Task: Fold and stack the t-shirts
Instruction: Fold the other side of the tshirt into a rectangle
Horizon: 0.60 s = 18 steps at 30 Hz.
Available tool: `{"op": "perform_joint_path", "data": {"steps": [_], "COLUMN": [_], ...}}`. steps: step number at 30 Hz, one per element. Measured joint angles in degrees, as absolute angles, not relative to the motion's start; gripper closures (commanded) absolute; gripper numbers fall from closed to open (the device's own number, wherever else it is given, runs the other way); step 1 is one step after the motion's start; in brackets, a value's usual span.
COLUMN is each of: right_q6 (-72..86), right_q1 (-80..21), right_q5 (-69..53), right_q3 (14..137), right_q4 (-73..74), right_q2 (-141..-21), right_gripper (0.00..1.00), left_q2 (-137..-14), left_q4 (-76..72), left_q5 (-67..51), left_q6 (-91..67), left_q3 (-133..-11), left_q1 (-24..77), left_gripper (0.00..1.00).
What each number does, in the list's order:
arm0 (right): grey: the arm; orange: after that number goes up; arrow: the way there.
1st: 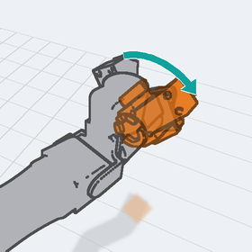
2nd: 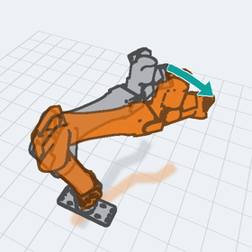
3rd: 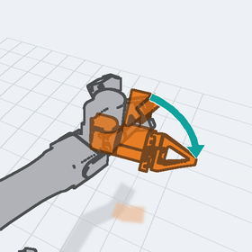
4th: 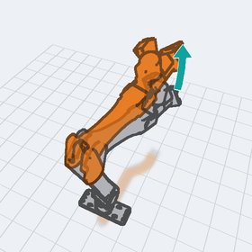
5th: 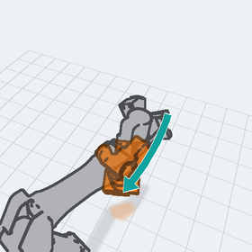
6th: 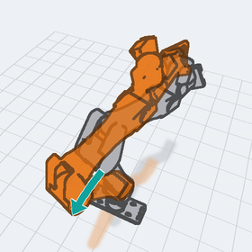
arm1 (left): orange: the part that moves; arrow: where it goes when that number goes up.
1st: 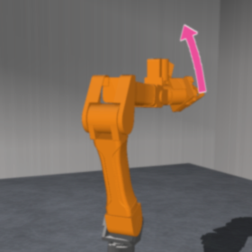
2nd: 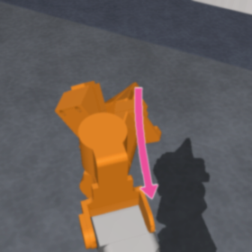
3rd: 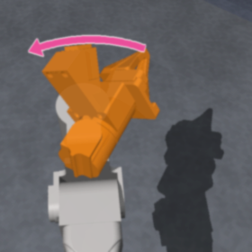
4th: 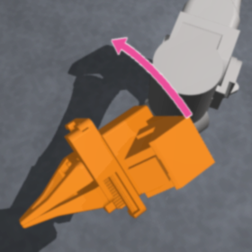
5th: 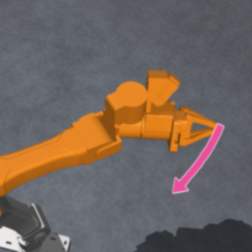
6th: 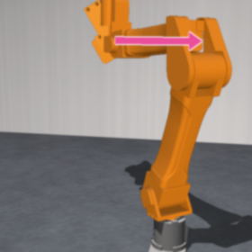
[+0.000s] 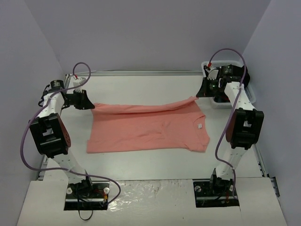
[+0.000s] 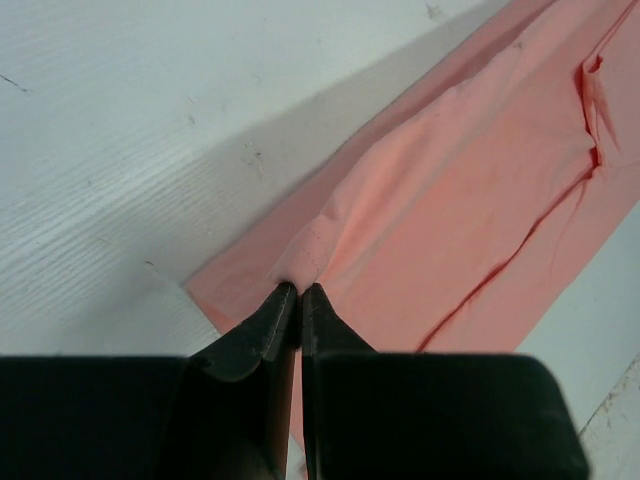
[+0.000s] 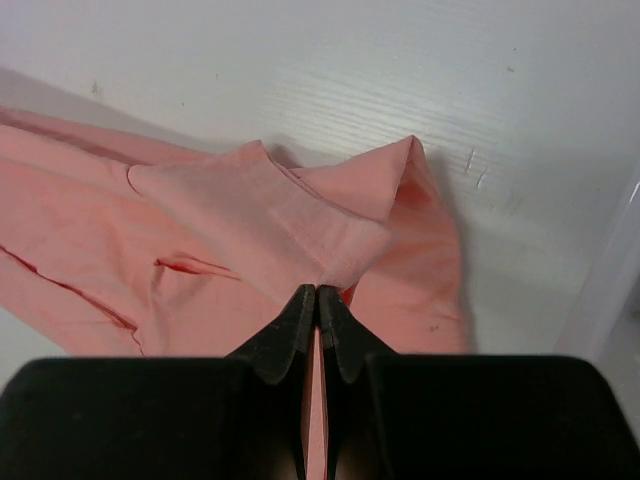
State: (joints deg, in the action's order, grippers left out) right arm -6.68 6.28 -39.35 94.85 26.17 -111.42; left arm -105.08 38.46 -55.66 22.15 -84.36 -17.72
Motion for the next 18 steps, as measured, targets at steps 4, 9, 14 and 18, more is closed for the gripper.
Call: {"op": "perform_joint_path", "data": {"steps": [4,9,14,18], "right_q6": [-8.16,-10.24,-12.21,-13.54], "right_q1": [6.28,6.28,6.28,6.28], "right_q5": [-39.44,-39.42,-39.05,-38.57], "right_q3": [90.65,86.54,82.85,80.05], "right_q4": [26.94,28.29,29.34,30.28], "right_q2": [-108.27,-105.03,-101.82,-98.94], "right_gripper": [1.00,1.00,1.00,1.00], "left_q2": [-104.01,-102.91,-101.32,-100.68], "left_q4": [41.41,44.58,46.19,47.68], "left_q5": [-56.88,-57.43,-57.60,-57.65], "left_q6": [26.22,30.28,33.08,35.16], "left_q3": [-82.76,-80.60,-78.06,-77.34], "left_q1": [-17.76,-18.41,-19.33,-20.36], "left_gripper": [0.98,0.98,0.98,0.98]}}
